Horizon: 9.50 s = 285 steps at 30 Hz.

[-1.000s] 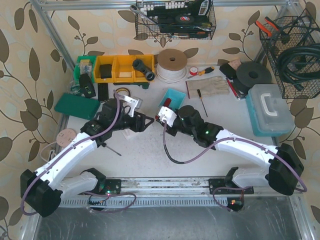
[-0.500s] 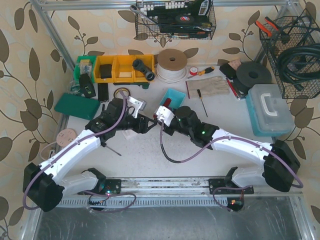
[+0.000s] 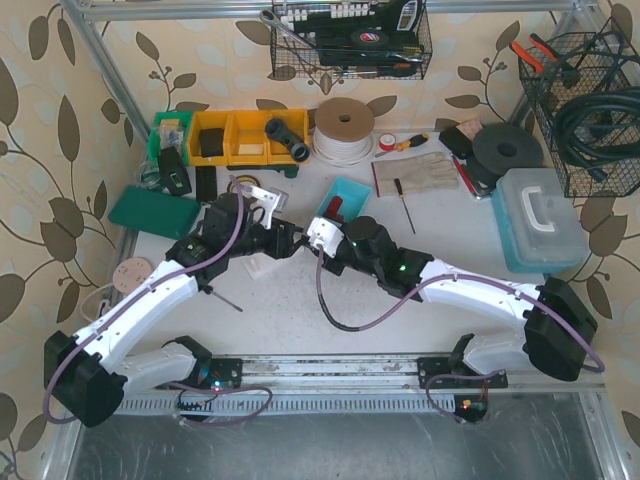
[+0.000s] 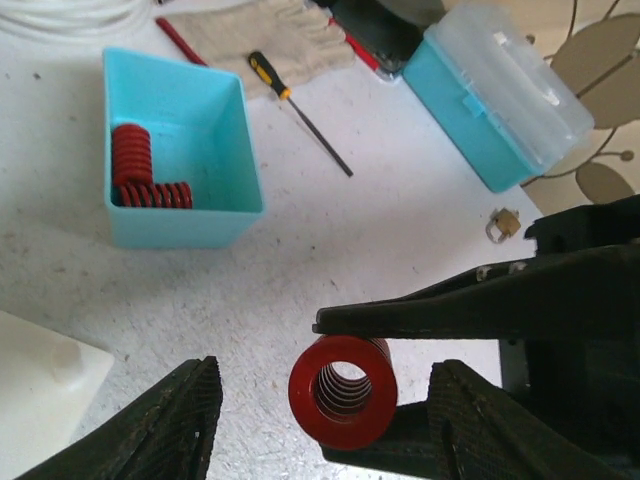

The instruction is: Install the large spring

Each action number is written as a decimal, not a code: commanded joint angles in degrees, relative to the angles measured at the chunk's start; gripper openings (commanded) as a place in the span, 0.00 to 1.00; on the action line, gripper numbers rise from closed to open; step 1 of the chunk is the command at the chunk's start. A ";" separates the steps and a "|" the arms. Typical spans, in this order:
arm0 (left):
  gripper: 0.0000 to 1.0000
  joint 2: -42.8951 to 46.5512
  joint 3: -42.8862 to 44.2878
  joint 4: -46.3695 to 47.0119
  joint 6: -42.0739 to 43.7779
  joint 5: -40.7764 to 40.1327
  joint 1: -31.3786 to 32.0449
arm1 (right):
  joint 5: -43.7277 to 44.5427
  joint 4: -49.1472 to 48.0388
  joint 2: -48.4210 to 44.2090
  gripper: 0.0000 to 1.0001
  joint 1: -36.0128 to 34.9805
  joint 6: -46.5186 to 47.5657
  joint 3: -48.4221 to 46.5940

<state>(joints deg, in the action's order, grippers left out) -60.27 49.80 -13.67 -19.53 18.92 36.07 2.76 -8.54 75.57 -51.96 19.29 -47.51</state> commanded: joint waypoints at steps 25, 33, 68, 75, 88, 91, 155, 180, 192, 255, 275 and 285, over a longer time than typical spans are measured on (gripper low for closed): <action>0.14 -7.90 4.44 -4.33 -1.21 14.74 0.15 | 3.43 -6.20 0.14 0.02 -2.35 0.49 1.86; 0.00 -8.35 6.02 -5.84 -2.13 11.22 0.18 | 5.32 -3.05 1.35 0.36 -2.39 -2.05 0.94; 0.00 -34.49 31.90 -18.16 12.79 -31.60 -5.32 | 28.73 -0.29 -18.04 0.99 5.86 -21.73 16.74; 0.00 -37.39 32.99 -20.38 12.30 -28.43 -6.15 | 27.00 0.18 -17.62 0.99 6.43 -22.09 16.34; 0.00 -40.77 32.57 -21.08 12.58 -28.29 -6.15 | 26.68 1.06 -16.41 0.99 6.64 -21.88 15.52; 0.00 -41.39 32.81 -21.31 12.80 -28.96 -6.24 | 26.69 1.27 -16.80 0.99 6.69 -21.75 15.58; 0.76 -30.14 23.84 -16.91 9.76 -29.76 -6.30 | 25.75 1.47 -15.26 0.99 8.19 -23.37 15.06; 0.80 -3.35 -13.02 15.26 11.21 -25.98 -5.90 | 12.34 23.88 31.01 0.42 18.74 -44.90 -30.58; 0.80 3.16 -16.42 16.69 11.37 -29.74 -5.01 | 13.00 27.01 44.22 0.42 19.14 -56.18 -40.87; 0.81 6.14 -16.15 14.30 12.05 -34.27 -3.39 | 7.44 15.05 33.29 0.06 20.14 -48.56 -35.37; 0.96 4.48 -12.08 12.13 4.88 -26.06 -3.45 | 3.55 -9.07 1.65 0.04 12.12 -13.79 -3.75; 0.86 4.90 -3.09 7.63 1.08 -3.90 -3.42 | -0.19 -12.94 -12.34 0.02 5.37 -1.94 10.02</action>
<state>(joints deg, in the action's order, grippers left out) -55.99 42.30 -4.99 -16.71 2.81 31.99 5.26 -16.40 67.02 -44.77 11.29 -40.80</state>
